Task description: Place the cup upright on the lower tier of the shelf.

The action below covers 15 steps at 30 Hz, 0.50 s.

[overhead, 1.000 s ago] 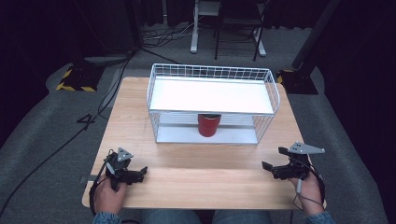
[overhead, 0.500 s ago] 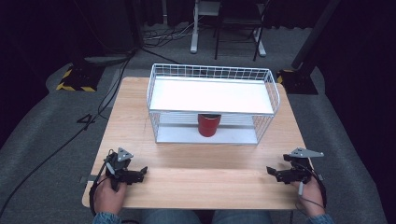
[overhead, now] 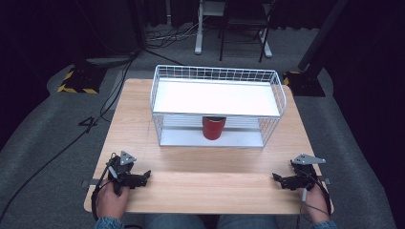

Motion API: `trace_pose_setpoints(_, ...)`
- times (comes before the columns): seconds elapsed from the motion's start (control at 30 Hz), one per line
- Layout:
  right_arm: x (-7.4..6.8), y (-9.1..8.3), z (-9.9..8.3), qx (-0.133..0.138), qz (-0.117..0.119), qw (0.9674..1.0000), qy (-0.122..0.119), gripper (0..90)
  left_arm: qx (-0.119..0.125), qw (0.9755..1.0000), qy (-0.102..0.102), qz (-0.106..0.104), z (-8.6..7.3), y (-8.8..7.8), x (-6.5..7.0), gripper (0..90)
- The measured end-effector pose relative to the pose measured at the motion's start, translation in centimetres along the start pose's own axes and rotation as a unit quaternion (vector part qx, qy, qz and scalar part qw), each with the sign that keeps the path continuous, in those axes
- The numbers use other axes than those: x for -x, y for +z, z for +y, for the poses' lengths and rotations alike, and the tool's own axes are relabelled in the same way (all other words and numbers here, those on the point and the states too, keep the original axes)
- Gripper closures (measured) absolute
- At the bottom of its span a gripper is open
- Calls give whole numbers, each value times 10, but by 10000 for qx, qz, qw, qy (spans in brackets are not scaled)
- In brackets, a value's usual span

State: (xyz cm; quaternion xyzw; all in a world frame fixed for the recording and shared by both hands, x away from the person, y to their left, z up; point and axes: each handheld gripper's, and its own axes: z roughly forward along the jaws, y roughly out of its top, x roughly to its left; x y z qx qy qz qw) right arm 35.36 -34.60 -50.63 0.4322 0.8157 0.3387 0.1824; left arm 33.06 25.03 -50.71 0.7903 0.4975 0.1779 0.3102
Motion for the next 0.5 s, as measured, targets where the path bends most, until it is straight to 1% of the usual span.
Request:
trace_pose_setpoints(0.13, -2, -1, -1, 7, -41, 10000, 36, 3, 4, 10000, -5, 3, 0, 0, 0, 0)
trace_pose_setpoints(0.23, -2, -2, -3, 27, -20, 10000, -25, 6, 1, 10000, -4, 1, 0, 0, 0, 0)
trace_pose_setpoints(0.27, -3, -3, -3, 21, 47, 10000, -79, 6, -1, 10000, -7, 0, 0, 0, 0, 0)
trace_pose_setpoints(0.33, -3, -3, -3, 27, 78, 9999, -120, 5, 0, 10000, 9, -3, 0, 0, 0, 0)
trace_pose_setpoints(0.47, -6, -3, -4, 26, 300, 9990, -335, 5, -2, 10000, 14, -4, 0, 0, 0, 0)
trace_pose_setpoints(0.5, -6, -3, -4, 26, 300, 9990, -335, 5, -2, 10000, 14, -4, 0, 0, 0, 0)
